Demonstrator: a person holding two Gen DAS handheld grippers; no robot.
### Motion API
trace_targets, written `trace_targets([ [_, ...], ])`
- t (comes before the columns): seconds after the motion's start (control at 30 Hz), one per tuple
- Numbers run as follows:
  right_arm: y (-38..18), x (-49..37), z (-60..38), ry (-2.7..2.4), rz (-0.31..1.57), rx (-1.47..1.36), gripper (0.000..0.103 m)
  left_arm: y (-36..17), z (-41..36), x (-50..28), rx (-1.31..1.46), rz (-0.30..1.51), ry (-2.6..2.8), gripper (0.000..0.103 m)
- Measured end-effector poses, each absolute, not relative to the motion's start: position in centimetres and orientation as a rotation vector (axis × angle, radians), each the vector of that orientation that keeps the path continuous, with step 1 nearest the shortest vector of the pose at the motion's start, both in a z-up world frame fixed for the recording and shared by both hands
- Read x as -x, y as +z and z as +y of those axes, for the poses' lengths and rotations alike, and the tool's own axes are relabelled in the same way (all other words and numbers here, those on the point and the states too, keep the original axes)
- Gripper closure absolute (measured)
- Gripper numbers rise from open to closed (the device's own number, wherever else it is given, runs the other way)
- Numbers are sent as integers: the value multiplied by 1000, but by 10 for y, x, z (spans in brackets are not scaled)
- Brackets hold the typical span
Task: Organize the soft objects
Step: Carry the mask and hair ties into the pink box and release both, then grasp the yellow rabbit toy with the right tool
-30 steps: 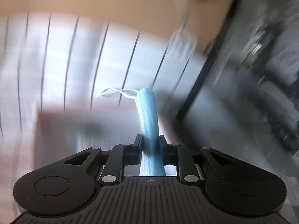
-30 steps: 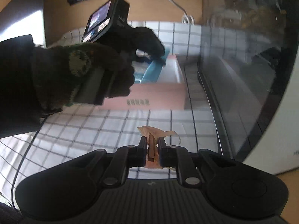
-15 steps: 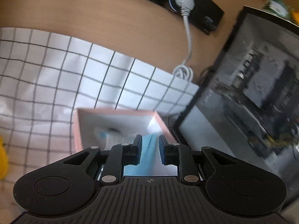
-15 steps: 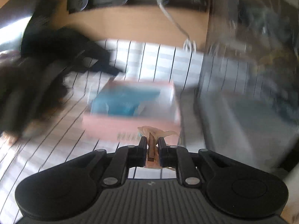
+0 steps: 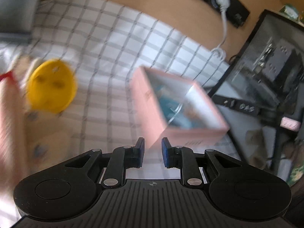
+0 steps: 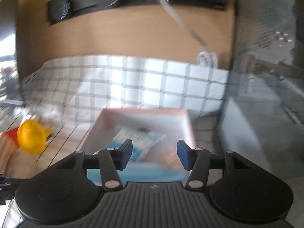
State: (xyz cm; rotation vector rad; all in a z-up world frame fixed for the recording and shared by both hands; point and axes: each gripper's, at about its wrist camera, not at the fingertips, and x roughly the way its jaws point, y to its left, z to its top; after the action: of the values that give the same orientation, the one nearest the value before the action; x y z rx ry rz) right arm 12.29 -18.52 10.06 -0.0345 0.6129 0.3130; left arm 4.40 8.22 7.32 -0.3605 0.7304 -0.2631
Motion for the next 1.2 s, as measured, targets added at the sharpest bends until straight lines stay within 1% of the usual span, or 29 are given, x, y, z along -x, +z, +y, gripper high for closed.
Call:
trace_targets([
  [0.2, 87, -116, -128, 425, 686, 150, 47, 39, 125, -13, 416, 792, -125, 82],
  [0.27, 85, -115, -108, 400, 666, 210, 47, 37, 144, -6, 448, 774, -57, 82],
  [0.33, 91, -111, -92, 469, 634, 209, 46, 43, 164, 3, 474, 734, -4, 82],
  [0.37, 95, -108, -84, 515, 629, 199, 37, 46, 173, 8, 481, 711, 20, 82],
  [0.4, 100, -106, -75, 564, 620, 187, 23, 50, 183, 13, 488, 686, 44, 82],
  [0.47, 110, -103, -54, 648, 589, 158, 11, 55, 202, 24, 508, 647, 98, 82],
  [0.57, 122, -106, -9, 734, 568, 124, 2, 56, 232, 41, 534, 632, 201, 82],
  [0.67, 122, -117, 49, 769, 577, 167, 2, 52, 254, 54, 549, 652, 298, 83],
  [0.8, 107, -150, 117, 746, 665, 220, 2, 43, 268, 74, 593, 662, 290, 83],
  [0.87, 92, -172, 138, 706, 733, 261, 2, 40, 267, 83, 596, 674, 258, 83],
  [0.97, 67, -195, 140, 703, 912, 243, 3, 39, 264, 92, 603, 687, 180, 83],
  [1.0, 61, -197, 131, 723, 961, 191, 12, 39, 263, 94, 603, 689, 149, 83],
  [1.03, 60, -196, 122, 739, 976, 142, 17, 38, 260, 97, 600, 692, 123, 83],
  [1.07, 61, -192, 111, 756, 978, 95, 26, 39, 257, 97, 595, 695, 103, 83],
  [1.13, 68, -177, 92, 778, 956, 89, 33, 41, 253, 94, 583, 696, 64, 83],
  [1.2, 75, -163, 75, 807, 953, 83, 43, 42, 250, 85, 587, 691, 47, 83],
])
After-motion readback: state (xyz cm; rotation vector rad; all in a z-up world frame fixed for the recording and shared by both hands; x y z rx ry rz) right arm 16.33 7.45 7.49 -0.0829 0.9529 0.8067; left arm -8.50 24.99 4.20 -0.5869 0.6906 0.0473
